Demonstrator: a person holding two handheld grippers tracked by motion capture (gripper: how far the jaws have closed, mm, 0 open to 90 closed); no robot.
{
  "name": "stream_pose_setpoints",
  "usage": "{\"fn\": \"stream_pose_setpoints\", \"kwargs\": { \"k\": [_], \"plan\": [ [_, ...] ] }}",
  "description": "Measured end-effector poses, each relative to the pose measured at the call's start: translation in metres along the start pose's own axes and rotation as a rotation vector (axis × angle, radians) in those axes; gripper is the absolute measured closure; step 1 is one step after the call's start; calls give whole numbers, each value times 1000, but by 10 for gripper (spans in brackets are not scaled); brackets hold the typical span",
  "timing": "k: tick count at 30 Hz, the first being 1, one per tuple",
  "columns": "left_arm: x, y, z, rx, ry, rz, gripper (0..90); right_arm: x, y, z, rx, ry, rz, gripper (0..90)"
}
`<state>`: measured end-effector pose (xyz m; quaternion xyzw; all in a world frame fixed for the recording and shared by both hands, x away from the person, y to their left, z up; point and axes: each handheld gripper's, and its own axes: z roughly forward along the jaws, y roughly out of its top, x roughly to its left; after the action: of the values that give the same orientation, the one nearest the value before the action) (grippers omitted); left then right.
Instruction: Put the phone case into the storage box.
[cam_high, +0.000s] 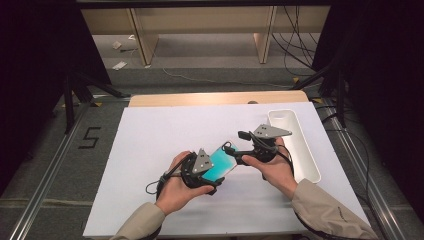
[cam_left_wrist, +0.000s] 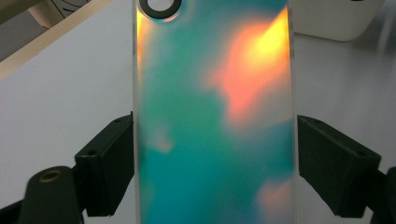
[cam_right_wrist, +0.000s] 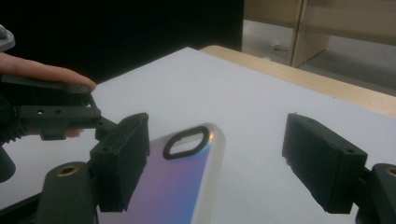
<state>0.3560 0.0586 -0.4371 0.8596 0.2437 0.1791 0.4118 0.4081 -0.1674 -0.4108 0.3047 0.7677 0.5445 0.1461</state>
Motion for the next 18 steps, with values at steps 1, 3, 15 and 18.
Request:
{"fn": "stream_pose_setpoints", "kwargs": {
  "k": [1, 3, 15, 18],
  "plan": [
    [-1, 0, 1, -3, 2, -3, 169, 0, 0, 1, 2, 1, 0, 245],
    [-2, 0, 1, 2, -1, -6, 169, 0, 0, 3, 1, 3, 3, 256],
    [-4, 1, 2, -13, 21, 19, 169, -4, -3, 8, 15, 30, 82, 389],
    [-4, 1, 2, -15, 20, 16, 169, -5, -3, 9, 22, 43, 98, 431]
  ]
}}
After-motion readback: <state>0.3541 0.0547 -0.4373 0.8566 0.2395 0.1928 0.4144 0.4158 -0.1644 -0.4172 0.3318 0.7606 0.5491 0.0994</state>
